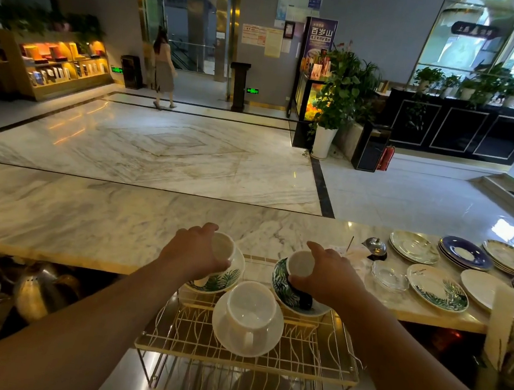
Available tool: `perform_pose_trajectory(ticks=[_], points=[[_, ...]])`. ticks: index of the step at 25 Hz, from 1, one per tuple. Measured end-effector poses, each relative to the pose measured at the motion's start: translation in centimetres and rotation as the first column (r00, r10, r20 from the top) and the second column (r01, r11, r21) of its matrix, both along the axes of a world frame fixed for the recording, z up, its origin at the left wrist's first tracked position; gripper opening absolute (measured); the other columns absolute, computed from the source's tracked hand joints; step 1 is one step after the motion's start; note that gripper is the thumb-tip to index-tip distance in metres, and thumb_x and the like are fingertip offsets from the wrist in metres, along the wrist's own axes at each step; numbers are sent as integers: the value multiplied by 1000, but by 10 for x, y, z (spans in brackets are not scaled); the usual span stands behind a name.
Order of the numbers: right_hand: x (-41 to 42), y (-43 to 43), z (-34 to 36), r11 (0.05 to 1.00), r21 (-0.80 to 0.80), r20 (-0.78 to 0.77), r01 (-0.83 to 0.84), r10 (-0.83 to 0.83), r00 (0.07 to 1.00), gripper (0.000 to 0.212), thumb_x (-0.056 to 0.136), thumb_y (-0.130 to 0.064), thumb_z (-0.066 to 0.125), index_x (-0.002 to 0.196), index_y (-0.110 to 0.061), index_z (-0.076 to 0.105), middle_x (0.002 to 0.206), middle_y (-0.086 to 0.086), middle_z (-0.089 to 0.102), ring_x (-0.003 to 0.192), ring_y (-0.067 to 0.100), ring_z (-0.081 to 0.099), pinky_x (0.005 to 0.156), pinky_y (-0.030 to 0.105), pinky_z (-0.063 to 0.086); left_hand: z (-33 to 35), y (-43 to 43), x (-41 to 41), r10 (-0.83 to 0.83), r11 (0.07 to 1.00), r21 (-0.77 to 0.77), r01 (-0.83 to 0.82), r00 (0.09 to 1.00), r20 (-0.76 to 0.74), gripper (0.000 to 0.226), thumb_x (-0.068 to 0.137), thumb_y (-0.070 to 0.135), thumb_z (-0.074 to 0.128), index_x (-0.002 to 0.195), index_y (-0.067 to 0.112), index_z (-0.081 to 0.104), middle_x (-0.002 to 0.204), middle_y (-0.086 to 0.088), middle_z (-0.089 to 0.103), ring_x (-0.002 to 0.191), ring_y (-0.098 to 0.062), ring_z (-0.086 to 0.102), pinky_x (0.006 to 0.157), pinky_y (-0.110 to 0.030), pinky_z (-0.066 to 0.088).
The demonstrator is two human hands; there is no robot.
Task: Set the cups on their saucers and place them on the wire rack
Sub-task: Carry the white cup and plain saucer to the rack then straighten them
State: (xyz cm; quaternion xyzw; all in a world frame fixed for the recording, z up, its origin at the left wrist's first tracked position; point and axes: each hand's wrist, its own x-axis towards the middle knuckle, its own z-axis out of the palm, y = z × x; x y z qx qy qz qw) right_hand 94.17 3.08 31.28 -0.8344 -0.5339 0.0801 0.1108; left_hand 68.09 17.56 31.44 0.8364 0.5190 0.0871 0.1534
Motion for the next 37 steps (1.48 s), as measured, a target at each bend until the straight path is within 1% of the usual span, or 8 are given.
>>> perform_pose_trajectory(ticks=[4, 7, 15, 17, 24, 29, 34, 37], points=[[-22, -26, 14, 983, 186, -35, -14, 21, 999, 87, 82, -64, 65, 153, -30, 26, 149, 6, 47, 131, 32, 46, 103, 50, 47, 5, -27, -11, -20, 995, 100, 2, 984, 178, 80, 77, 60, 74, 145, 32, 42, 150, 2, 47, 130, -22, 44, 100, -41, 46], [-52, -72, 3, 928, 370, -129, -35, 89, 988, 68, 83, -68, 53, 142, -39, 38, 145, -4, 51, 124, 15, 49, 98, 41, 51, -11, -74, -30, -119, 987, 147, 65, 911, 395, 56, 79, 68, 65, 128, 45, 51, 124, 20, 56, 101, 4, 53, 79, -22, 44], [-95, -102, -37, 962, 267, -325, -62, 151, 934, 69, 87, -55, 67, 147, -44, 36, 153, -12, 45, 122, 5, 51, 103, 34, 48, -51, -132, -39, -79, 985, -89, 151, 837, 541, 54, 82, 74, 62, 131, 55, 50, 106, 38, 57, 92, 14, 62, 68, -16, 54], [-102, -100, -42, 959, 278, -333, -63, 158, 930, 68, 88, -55, 65, 148, -44, 36, 152, -11, 47, 114, 0, 53, 96, 26, 49, -53, -132, -38, -66, 985, -98, 142, 834, 547, 49, 84, 68, 65, 129, 54, 51, 108, 37, 59, 92, 13, 63, 68, -17, 55], [-109, -98, -46, 960, 281, -310, -18, 108, 945, 64, 90, -52, 64, 148, -41, 39, 147, -8, 53, 118, 9, 59, 98, 39, 55, -50, -129, -40, -90, 980, -103, 171, 838, 538, 40, 86, 62, 67, 119, 69, 46, 110, 38, 61, 97, 15, 62, 68, -15, 51], [-101, -110, -54, 973, 223, -217, -66, 115, 969, 75, 87, -61, 62, 152, -39, 32, 156, -9, 43, 139, 14, 41, 111, 39, 39, -60, -139, -52, -56, 998, -6, 67, 874, 484, 54, 79, 73, 60, 129, 60, 44, 105, 49, 50, 97, 22, 54, 74, -9, 40], [-98, -116, -63, 987, 118, -141, -113, 129, 982, 80, 88, -69, 55, 154, -33, 29, 160, -9, 37, 144, 16, 36, 114, 40, 36, -79, -137, -64, -92, 995, 65, 76, 950, 300, 61, 85, 72, 60, 137, 41, 55, 130, 18, 63, 113, -2, 51, 89, -25, 40], [-99, -116, -65, 985, 139, -124, -104, 121, 985, 78, 88, -70, 53, 153, -33, 32, 159, -10, 40, 142, 15, 39, 112, 40, 40, -80, -137, -62, -114, 991, 95, 89, 950, 292, 58, 87, 71, 57, 137, 41, 57, 130, 14, 65, 119, -7, 53, 93, -28, 40]])
